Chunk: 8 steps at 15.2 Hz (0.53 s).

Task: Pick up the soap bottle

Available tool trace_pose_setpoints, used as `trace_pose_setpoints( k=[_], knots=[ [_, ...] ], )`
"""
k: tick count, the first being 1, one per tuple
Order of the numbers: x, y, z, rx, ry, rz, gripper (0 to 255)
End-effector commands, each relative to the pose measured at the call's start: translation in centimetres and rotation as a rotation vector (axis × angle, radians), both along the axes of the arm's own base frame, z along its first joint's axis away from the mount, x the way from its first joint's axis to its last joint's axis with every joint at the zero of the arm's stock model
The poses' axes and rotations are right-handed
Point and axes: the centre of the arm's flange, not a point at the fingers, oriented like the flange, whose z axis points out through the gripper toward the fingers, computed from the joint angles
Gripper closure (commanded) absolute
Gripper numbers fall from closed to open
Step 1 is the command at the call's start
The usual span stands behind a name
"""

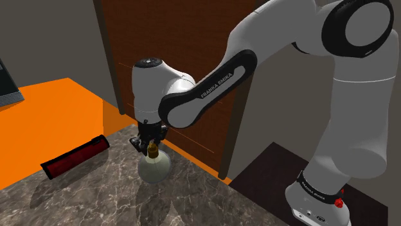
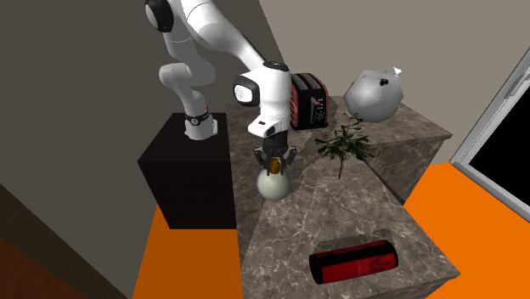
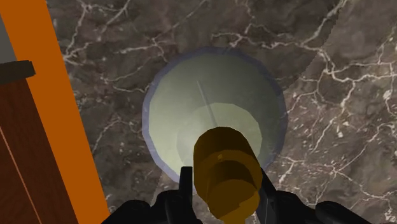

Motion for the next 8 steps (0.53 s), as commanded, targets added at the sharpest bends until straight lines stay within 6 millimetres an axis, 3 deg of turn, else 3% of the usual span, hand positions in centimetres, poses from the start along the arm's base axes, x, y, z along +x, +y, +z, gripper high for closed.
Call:
trace_pose_setpoints(
  k=[1,8],
  knots=[
    [0.0,-0.1,0.8,0.0,0.0,0.0,255],
    [0.0,-0.1,4.5,0.0,0.0,0.0,255]
  ],
)
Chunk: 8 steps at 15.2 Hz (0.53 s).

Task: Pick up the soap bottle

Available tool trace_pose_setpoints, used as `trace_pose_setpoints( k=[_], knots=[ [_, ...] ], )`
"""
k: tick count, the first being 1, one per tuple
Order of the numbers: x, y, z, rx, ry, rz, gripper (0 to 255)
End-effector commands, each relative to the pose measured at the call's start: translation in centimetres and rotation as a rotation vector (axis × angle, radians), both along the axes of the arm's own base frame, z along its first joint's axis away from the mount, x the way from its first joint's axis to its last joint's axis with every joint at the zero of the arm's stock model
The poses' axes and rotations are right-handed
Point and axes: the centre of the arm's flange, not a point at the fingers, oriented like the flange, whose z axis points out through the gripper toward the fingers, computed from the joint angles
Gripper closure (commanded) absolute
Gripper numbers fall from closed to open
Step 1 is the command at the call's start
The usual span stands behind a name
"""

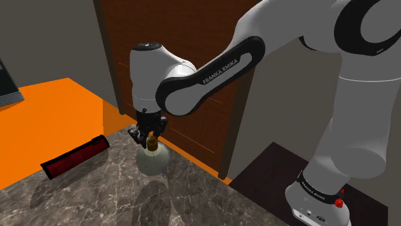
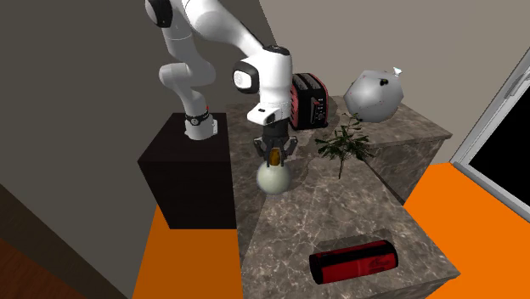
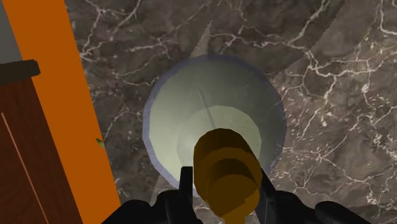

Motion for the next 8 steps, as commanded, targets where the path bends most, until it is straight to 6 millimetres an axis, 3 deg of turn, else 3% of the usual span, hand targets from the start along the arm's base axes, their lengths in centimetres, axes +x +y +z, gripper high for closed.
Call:
trace_pose_setpoints(
  k=[1,6,8],
  knots=[
    [0.1,0.0,1.1,0.0,0.0,0.0,255],
    [0.1,0.0,3.8,0.0,0.0,0.0,255],
    [0.1,0.0,3.9,0.0,0.0,0.0,255]
  ],
)
